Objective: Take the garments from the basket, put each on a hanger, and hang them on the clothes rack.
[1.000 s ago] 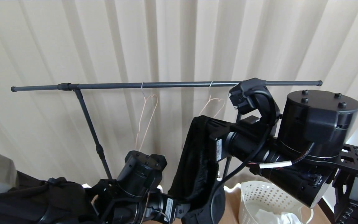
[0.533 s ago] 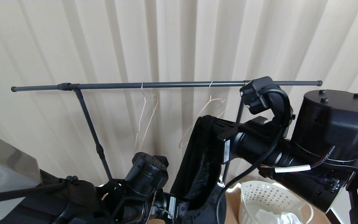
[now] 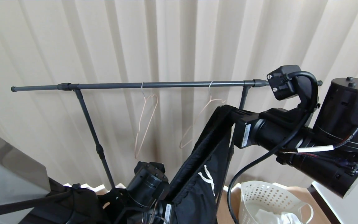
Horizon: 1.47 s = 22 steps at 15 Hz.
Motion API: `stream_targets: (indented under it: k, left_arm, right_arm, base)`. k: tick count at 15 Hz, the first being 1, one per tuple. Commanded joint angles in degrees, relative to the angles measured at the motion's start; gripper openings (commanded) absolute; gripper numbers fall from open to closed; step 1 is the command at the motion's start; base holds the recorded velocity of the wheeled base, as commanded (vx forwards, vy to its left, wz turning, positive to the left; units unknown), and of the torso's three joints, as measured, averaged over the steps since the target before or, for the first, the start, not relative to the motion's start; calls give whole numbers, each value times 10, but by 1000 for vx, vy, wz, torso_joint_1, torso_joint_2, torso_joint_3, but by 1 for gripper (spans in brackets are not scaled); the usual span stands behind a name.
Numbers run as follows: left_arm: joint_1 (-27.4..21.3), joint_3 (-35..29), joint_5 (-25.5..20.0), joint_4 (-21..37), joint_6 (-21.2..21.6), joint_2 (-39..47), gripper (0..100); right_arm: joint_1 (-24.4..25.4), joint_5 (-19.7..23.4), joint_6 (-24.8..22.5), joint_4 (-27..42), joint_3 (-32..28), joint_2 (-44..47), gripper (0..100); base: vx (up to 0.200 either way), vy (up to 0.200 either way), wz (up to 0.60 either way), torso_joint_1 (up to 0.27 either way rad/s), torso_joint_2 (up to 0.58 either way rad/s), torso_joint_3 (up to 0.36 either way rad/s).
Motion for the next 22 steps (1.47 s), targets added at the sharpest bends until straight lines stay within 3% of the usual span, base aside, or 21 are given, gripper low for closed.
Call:
stream_targets:
  k: [1, 2, 5, 6, 8, 10, 17, 22]
  left_arm:
    - [2, 0, 3, 2, 0, -20, 0]
    - [4, -5, 58, 7, 16, -95, 0]
    - [52, -62, 96, 41, 88, -156, 0]
    - [60, -82, 99, 55, 90, -162, 0]
    - [78, -159, 103, 139, 89, -183, 0]
    - [81, -192, 103, 182, 79, -191, 0]
    - [129, -163, 103, 235, 74, -252, 0]
    - [155, -112, 97, 236, 74, -289, 0]
  right_arm:
    - [-9, -1, 0, -2, 2, -4, 0]
    - [-50, -1, -1, 4, 22, -10, 0]
    - [-55, -3, -3, 87, 20, -16, 0]
    - [-55, -3, -3, 112, 19, -21, 0]
    - [-77, -1, 4, 206, -6, -28, 0]
    - [-82, -1, 30, 240, -28, -23, 0]
    - [-183, 2, 33, 260, -50, -10, 0]
    - [-254, 5, 20, 260, -59, -9, 0]
  base:
    - [0, 0, 0, 0, 0, 0]
    - [0, 0, 0, 0, 0, 0]
    - [0, 0, 0, 0, 0, 0]
    - [0, 0, 0, 0, 0, 0]
    - [0, 0, 0, 0, 0, 0]
    - [0, 0, 0, 0, 0, 0]
    - [0, 0, 0, 0, 0, 0]
    - [0, 0, 0, 0, 0, 0]
